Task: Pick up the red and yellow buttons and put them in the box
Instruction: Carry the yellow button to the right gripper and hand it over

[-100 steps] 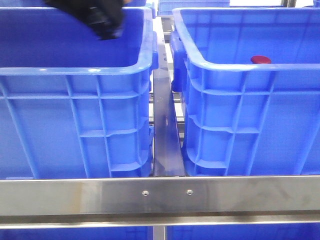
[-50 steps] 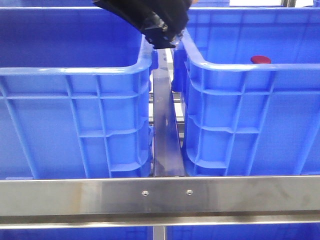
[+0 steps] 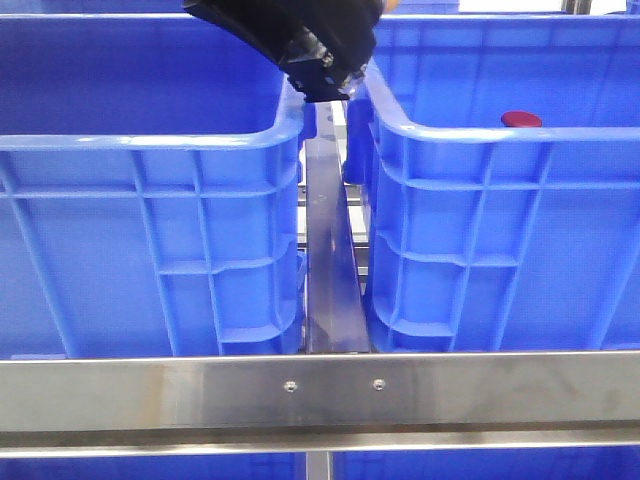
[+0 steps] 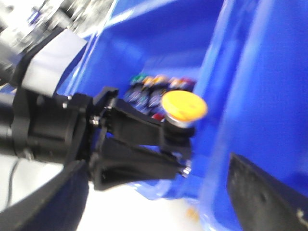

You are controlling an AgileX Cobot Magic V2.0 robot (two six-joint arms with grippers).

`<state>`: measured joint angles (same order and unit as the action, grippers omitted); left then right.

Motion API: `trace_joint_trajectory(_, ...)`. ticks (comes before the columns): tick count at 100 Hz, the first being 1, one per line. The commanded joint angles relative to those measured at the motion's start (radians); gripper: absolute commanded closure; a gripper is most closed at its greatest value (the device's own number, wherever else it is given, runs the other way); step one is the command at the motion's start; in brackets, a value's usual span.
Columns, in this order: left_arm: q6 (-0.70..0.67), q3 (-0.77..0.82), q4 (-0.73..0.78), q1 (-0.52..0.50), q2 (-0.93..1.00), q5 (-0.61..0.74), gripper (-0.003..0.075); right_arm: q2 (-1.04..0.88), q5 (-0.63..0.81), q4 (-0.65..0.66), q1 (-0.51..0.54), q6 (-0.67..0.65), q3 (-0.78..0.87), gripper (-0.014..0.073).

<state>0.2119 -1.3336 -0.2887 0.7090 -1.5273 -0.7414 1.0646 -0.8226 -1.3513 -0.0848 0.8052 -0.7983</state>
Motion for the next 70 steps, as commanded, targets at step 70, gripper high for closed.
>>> trace_joint_trajectory(70,0.0,-0.03,-0.027,0.006,0.045,0.054,0.074,0.391,-0.144,-0.104,-0.109,-0.014,-0.308,0.019)
